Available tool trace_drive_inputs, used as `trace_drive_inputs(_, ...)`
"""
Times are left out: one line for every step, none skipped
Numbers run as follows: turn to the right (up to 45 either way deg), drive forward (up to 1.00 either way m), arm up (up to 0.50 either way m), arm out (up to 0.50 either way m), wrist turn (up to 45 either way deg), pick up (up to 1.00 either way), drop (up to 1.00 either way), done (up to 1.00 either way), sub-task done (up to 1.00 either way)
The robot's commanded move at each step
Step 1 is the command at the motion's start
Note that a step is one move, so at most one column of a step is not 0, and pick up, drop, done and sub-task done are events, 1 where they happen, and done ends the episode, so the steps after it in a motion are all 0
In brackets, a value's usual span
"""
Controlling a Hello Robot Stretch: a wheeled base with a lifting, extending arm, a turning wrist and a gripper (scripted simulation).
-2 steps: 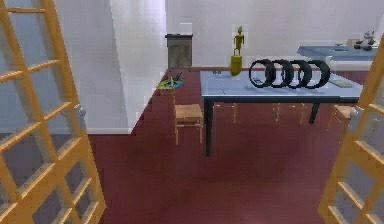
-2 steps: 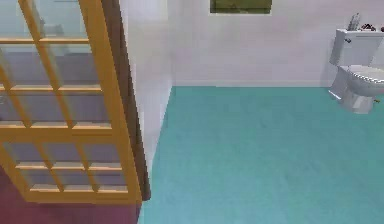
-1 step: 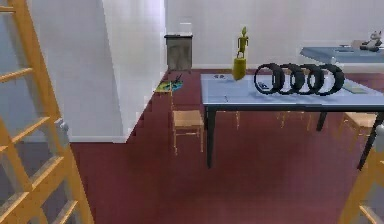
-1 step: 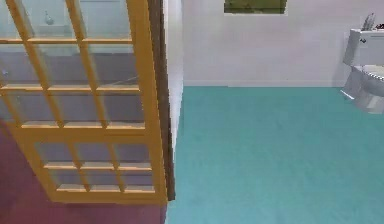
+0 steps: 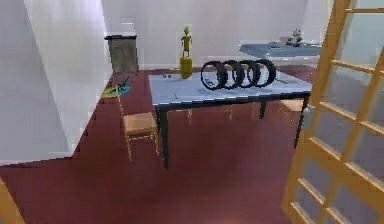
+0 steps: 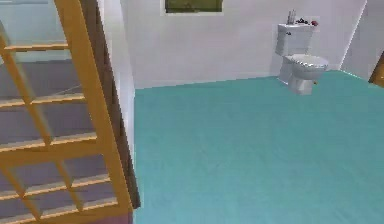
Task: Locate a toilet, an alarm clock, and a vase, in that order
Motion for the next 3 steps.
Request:
trace_drive_inputs(0.0, 1.0, 0.0, 0.0, 0.0, 0.0, 0.0, 0.0, 0.0)
trace_drive_inputs(27.0, 0.0, 0.0, 0.0, 0.0, 0.0, 0.0, 0.0, 0.0)
trace_drive_inputs(0.0, 0.1, 0.0, 0.0, 0.0, 0.0, 0.0, 0.0, 0.0)
